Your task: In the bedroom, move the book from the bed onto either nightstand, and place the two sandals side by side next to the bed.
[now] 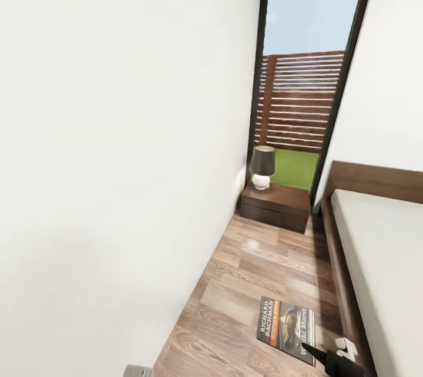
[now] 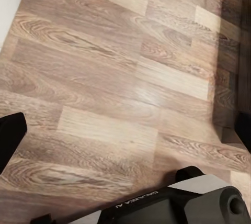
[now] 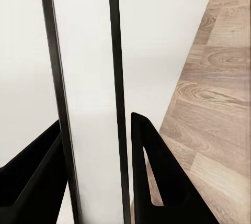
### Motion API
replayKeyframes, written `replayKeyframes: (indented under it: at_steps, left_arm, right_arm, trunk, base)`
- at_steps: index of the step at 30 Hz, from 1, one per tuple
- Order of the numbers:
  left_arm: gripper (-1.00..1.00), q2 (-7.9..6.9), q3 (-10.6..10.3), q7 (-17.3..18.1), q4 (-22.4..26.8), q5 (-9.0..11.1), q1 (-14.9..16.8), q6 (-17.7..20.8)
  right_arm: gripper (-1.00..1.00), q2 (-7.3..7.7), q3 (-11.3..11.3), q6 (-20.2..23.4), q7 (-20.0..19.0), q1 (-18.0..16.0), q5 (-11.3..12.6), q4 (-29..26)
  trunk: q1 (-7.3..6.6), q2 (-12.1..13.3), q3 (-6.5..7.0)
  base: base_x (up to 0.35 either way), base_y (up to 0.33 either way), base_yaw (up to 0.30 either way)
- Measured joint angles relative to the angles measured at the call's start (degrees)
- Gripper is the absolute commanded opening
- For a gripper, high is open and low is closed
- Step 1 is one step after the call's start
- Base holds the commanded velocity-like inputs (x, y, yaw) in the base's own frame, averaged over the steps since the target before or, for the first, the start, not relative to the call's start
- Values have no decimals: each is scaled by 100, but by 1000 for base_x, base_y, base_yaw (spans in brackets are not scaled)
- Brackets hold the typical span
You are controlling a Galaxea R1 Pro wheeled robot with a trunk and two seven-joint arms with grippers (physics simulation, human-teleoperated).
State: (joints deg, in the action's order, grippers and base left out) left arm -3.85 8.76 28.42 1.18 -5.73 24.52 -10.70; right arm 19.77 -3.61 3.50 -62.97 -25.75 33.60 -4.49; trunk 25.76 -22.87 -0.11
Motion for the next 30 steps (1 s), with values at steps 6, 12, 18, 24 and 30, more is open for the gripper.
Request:
replayKeyframes:
  at_steps: [6, 12, 18, 24, 30]
  left_arm:
    - [100, 0, 0, 2, 0, 0, 0, 0]
    - [100, 0, 0, 3, 0, 0, 0, 0]
    - [100, 0, 0, 2, 0, 0, 0, 0]
    - [100, 0, 0, 2, 0, 0, 0, 0]
    - [100, 0, 0, 3, 0, 0, 0, 0]
  right_arm:
    - [-100, 0, 0, 0, 0, -4, 0, 0]
    - [-100, 0, 0, 0, 0, -4, 0, 0]
    - [-100, 0, 0, 0, 0, -2, 0, 0]
    - [-100, 0, 0, 0, 0, -4, 0, 0]
    - [-100, 0, 0, 0, 0, 0, 0, 0]
  trunk:
    - [0, 0, 0]
    - [0, 0, 0]
    - [0, 0, 0]
    - [0, 0, 0]
    - [-1, -1, 0]
  base:
    - [0, 0, -283]
    - [0, 0, -283]
    - [0, 0, -283]
    - [0, 0, -283]
    - [66, 0, -278]
